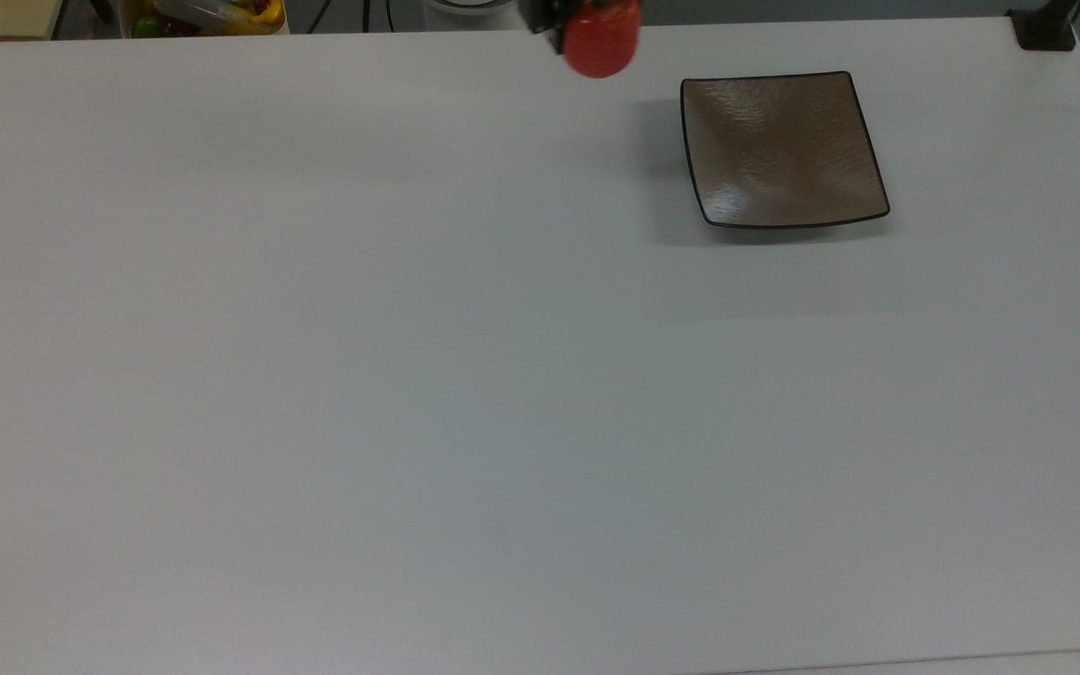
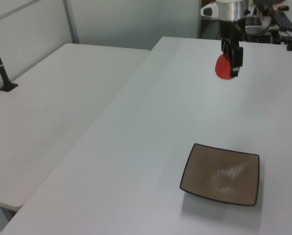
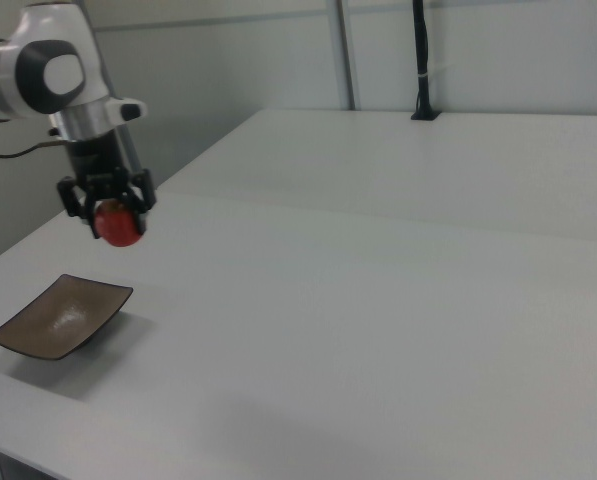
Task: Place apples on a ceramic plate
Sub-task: 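Lift the apple and carry it over the brown square plate, then lower the apple onto the plate and open the gripper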
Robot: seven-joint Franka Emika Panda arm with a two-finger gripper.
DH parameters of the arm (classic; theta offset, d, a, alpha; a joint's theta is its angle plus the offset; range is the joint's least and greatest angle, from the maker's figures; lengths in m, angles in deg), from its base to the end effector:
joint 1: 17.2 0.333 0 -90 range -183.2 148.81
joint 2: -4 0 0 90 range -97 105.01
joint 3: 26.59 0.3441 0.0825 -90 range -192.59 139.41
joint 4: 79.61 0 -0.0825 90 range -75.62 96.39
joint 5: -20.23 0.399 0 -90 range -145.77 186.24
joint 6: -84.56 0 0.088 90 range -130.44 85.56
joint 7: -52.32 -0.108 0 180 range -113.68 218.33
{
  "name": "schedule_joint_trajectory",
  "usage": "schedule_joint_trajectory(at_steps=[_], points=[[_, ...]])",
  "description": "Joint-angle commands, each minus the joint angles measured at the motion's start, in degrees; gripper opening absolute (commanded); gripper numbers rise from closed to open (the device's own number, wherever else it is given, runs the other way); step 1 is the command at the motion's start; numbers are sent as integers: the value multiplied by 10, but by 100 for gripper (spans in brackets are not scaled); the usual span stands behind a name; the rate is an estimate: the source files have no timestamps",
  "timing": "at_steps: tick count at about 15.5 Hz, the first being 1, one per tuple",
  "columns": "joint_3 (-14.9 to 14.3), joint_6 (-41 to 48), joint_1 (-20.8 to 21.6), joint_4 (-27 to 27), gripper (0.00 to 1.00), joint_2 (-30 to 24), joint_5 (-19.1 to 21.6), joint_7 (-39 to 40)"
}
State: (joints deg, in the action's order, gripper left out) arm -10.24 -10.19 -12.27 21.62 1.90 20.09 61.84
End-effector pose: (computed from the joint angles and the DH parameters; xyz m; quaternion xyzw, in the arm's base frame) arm 0.5180 0.2041 0.5828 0.9634 0.2652 -0.0381 0.0103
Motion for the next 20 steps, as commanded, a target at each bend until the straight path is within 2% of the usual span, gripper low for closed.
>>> schedule_joint_trajectory(at_steps=[1, 3, 7, 9, 14, 20], points=[[13, 4, 41, 8, 16, 9, 20, -56], [13, -6, 59, 10, 16, 22, 55, -63], [25, -79, 100, 53, 16, 44, 60, -126], [39, -113, 112, 71, 17, 64, 52, -162], [39, -203, 145, 77, 18, 125, 47, -208], [39, -304, 172, 107, 20, 170, -7, -267]])
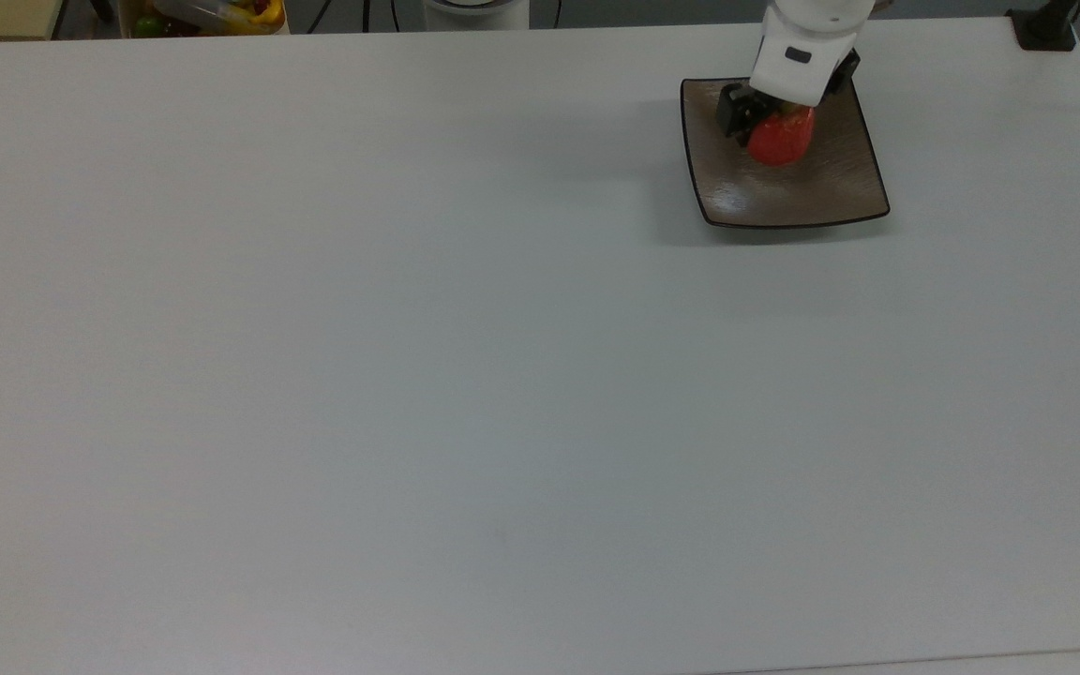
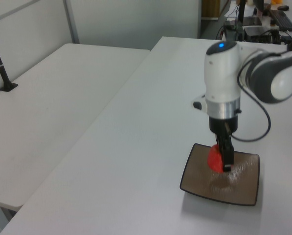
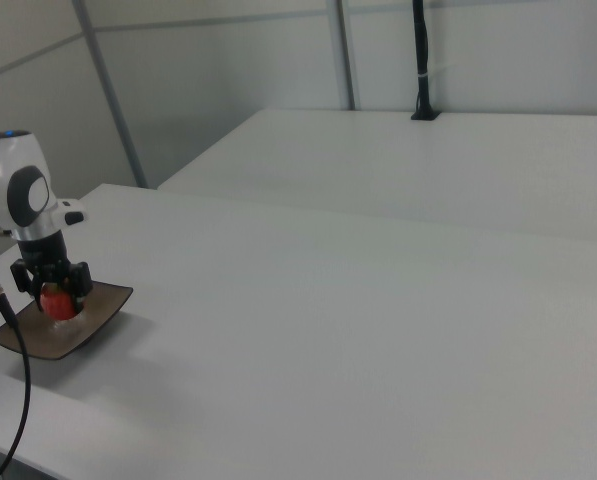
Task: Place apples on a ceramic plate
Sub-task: 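Lower the apple onto the plate and open the gripper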
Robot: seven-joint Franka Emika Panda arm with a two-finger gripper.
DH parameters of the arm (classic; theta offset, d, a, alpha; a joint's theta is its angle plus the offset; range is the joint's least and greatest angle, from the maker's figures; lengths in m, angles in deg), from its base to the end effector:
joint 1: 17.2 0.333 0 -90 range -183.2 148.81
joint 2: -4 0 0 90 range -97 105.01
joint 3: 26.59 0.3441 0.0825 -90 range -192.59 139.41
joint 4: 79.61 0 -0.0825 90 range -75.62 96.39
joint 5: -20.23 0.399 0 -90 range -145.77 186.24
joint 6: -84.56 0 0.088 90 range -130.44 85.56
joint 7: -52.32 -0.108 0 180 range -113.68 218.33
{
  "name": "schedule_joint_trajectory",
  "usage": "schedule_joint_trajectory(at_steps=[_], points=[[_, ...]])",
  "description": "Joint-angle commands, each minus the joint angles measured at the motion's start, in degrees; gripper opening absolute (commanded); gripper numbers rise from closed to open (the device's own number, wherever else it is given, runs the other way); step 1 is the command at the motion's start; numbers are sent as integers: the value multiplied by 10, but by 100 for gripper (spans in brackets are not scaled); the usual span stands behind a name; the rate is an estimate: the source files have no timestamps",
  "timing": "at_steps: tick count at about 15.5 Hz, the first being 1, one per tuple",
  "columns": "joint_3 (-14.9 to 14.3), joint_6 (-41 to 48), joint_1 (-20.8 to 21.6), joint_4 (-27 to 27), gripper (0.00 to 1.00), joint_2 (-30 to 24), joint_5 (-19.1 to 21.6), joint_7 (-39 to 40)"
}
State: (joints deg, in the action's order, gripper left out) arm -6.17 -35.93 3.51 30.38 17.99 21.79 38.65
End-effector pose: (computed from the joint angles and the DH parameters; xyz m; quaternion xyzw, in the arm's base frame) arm 0.4737 0.4012 0.3883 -0.9723 -0.2262 0.0453 0.0372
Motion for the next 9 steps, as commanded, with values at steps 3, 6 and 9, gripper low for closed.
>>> schedule_joint_trajectory(at_steps=[3, 6, 9], points=[[-2, -48, 14, 19, 41, 17, -29, -36], [-2, -47, 14, 19, 76, 17, -49, -37], [-2, -47, 9, 13, 100, 12, -56, -37]])
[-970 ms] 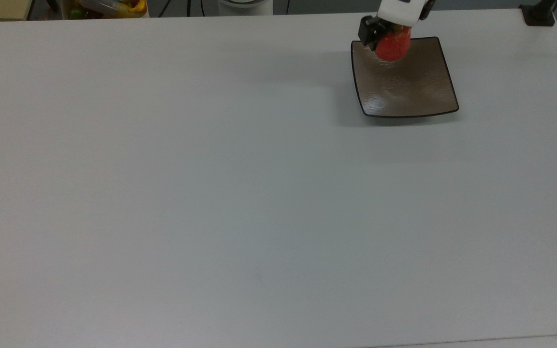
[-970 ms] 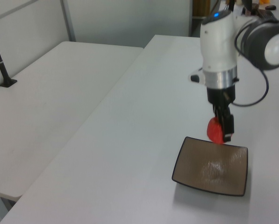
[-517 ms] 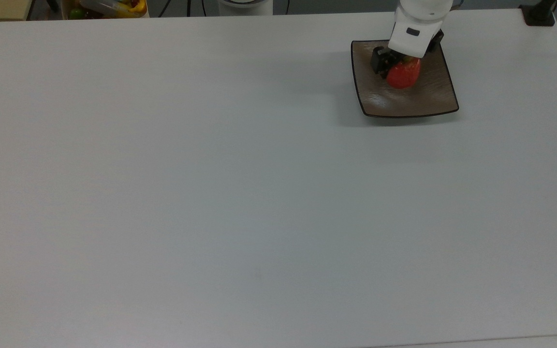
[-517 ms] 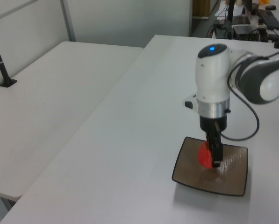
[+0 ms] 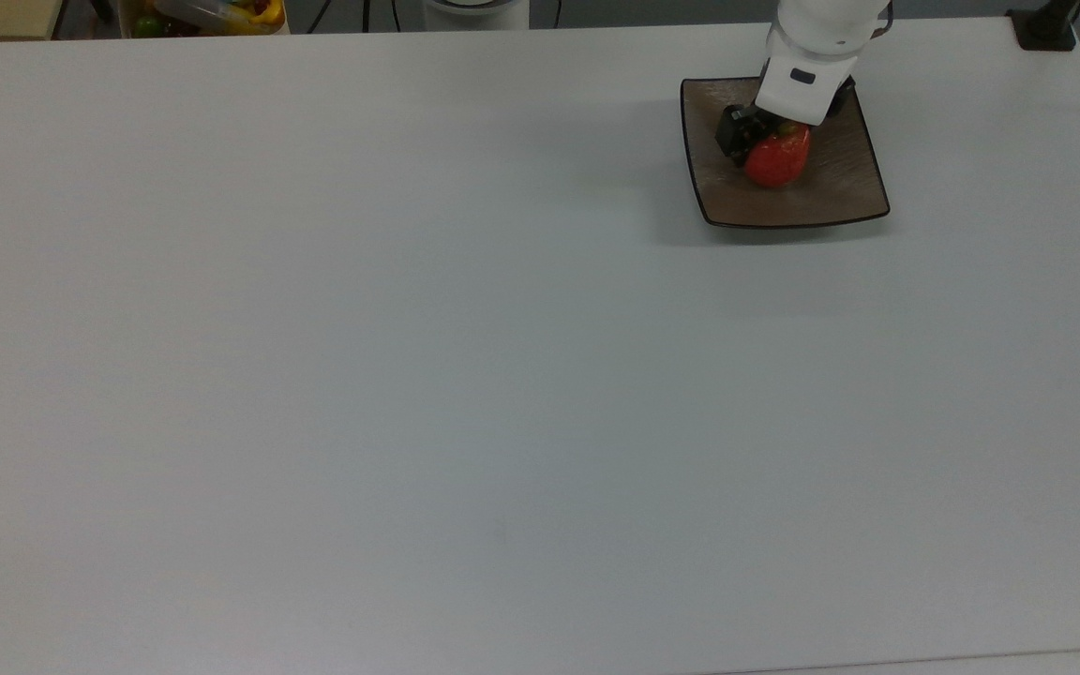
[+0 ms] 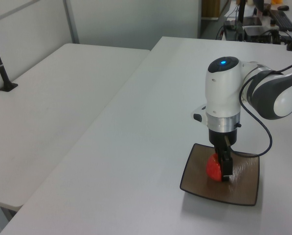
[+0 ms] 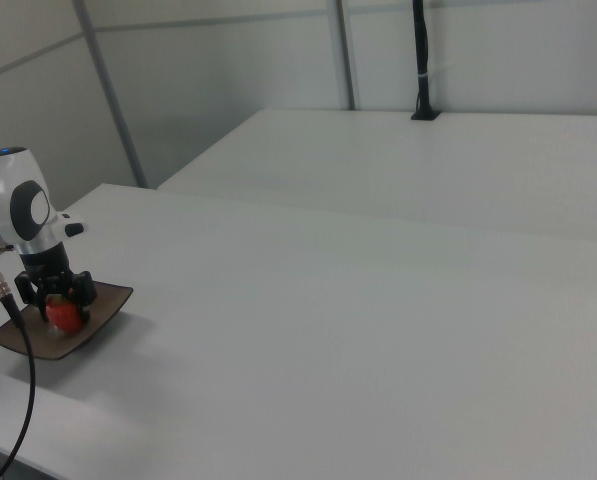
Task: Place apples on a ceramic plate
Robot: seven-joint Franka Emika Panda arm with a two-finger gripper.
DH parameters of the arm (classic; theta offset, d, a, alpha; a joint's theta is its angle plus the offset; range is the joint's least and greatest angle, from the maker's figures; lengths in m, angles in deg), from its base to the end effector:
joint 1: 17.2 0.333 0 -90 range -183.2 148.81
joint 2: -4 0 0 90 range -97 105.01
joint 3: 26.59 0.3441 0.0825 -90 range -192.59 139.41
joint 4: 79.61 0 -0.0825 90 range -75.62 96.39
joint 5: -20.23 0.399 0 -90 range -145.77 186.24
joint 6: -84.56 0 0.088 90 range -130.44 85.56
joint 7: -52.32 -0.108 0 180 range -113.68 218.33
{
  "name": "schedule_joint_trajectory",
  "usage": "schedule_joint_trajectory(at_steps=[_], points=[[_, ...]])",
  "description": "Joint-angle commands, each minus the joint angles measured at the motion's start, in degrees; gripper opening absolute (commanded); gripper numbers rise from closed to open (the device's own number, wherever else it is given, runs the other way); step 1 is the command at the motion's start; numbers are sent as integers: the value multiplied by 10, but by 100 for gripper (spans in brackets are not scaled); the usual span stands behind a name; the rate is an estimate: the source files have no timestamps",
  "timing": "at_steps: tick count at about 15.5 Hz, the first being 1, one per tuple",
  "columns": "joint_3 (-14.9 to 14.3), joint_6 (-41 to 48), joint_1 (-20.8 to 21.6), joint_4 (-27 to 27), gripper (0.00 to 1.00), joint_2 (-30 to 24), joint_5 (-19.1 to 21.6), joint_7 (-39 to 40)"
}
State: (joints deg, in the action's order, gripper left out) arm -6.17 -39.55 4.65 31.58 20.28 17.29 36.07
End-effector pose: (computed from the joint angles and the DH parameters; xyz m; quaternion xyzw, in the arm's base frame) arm 0.4702 0.4098 0.3603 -0.9716 -0.2340 0.0311 0.0148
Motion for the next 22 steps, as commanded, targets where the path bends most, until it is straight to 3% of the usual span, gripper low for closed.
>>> schedule_joint_trajectory(at_steps=[1, 8, 13, 17, 22], points=[[-2, -10, -3, -5, 100, -12, -10, -12], [-3, 12, -28, -12, 100, -90, -11, -12], [-10, 147, -90, -92, 100, -149, 0, -16], [-54, 239, -120, -142, 100, -189, 15, -16], [-152, 296, -119, -173, 100, -206, 22, -7]])
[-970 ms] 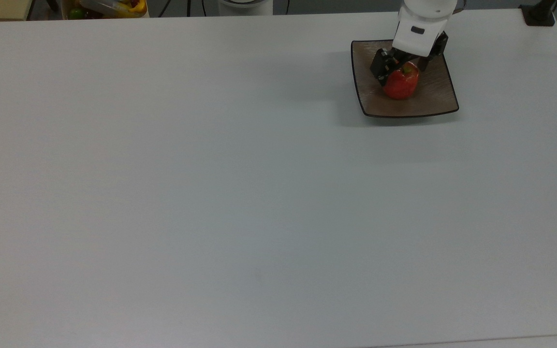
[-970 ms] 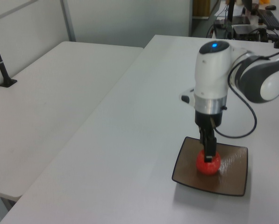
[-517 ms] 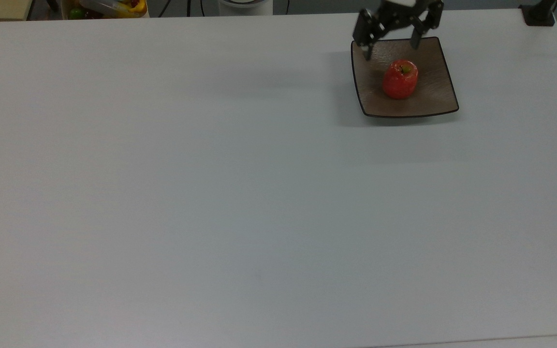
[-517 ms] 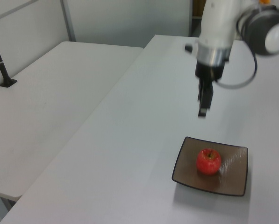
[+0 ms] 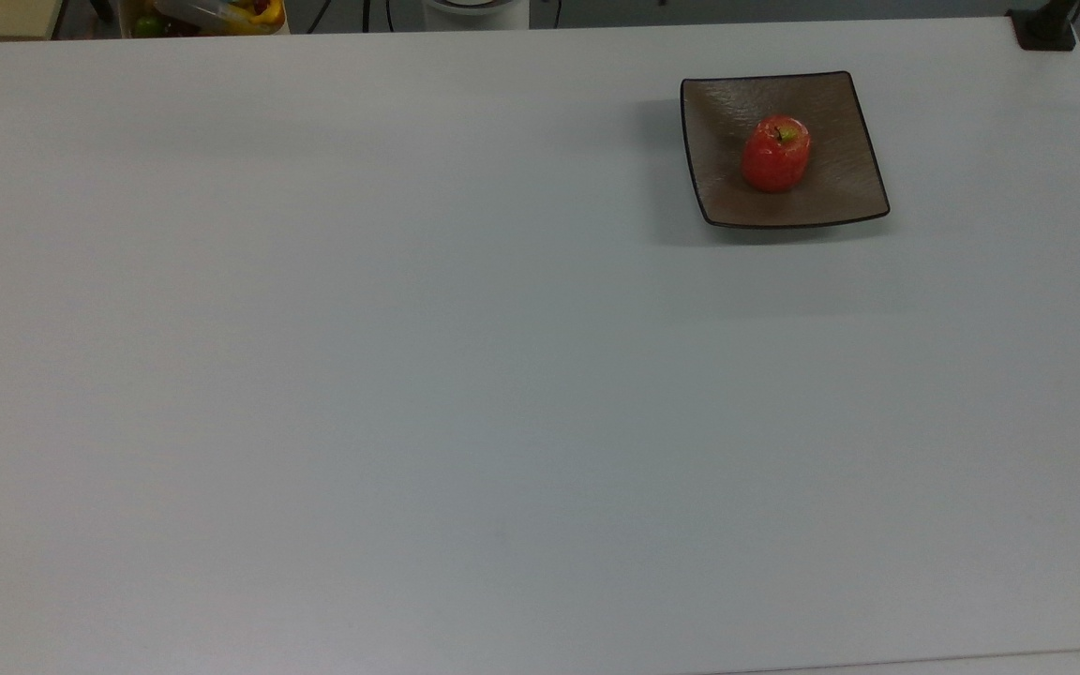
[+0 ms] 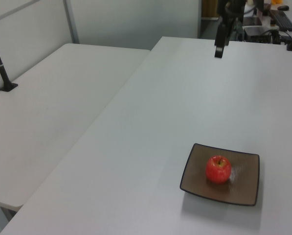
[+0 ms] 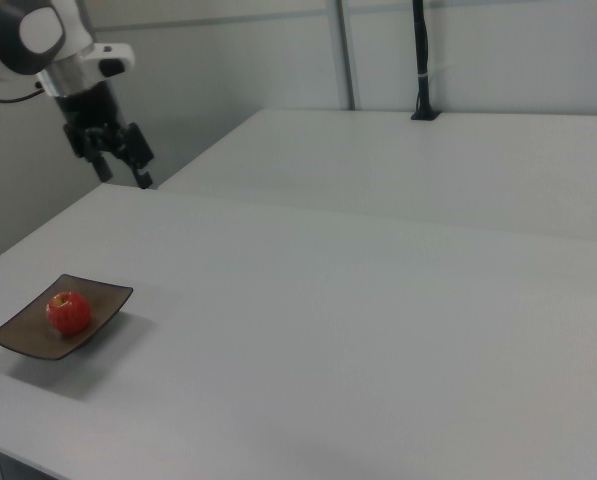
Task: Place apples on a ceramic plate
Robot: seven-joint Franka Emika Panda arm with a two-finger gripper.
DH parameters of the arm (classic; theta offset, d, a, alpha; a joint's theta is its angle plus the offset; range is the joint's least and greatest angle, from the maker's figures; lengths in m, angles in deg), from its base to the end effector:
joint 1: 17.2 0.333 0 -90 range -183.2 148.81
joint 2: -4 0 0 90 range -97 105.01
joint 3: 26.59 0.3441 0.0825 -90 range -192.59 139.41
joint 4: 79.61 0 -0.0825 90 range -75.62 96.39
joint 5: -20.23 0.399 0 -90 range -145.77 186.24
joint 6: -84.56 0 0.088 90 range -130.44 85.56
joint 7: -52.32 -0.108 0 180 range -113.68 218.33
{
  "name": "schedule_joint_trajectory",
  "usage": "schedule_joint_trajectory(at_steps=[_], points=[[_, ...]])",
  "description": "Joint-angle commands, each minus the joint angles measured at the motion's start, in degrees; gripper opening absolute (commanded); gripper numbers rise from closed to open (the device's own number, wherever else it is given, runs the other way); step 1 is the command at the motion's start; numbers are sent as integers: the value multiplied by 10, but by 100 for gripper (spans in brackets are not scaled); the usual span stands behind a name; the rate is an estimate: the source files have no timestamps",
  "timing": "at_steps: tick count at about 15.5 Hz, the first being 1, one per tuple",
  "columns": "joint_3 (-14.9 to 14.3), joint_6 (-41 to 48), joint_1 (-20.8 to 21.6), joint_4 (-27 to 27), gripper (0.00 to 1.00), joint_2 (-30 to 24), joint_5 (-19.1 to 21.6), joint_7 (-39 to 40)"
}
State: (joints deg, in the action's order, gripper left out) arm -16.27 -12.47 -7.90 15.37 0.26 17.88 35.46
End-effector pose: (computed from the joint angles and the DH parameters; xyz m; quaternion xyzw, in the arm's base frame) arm 0.5270 0.1875 0.6565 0.9981 0.0256 0.0557 0.0093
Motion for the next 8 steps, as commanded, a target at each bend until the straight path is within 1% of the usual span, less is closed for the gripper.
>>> schedule_joint_trajectory(at_steps=[1, 2, 4, 6, 8], points=[[-72, 28, 9, -10, 100, -6, 22, 0], [-92, 31, 11, -10, 100, -6, 26, 9], [-120, 30, 11, -10, 100, -4, 35, 73], [-125, 20, 5, -10, 100, -1, 40, 131], [-131, -25, 5, -4, 100, 3, 40, 171]])
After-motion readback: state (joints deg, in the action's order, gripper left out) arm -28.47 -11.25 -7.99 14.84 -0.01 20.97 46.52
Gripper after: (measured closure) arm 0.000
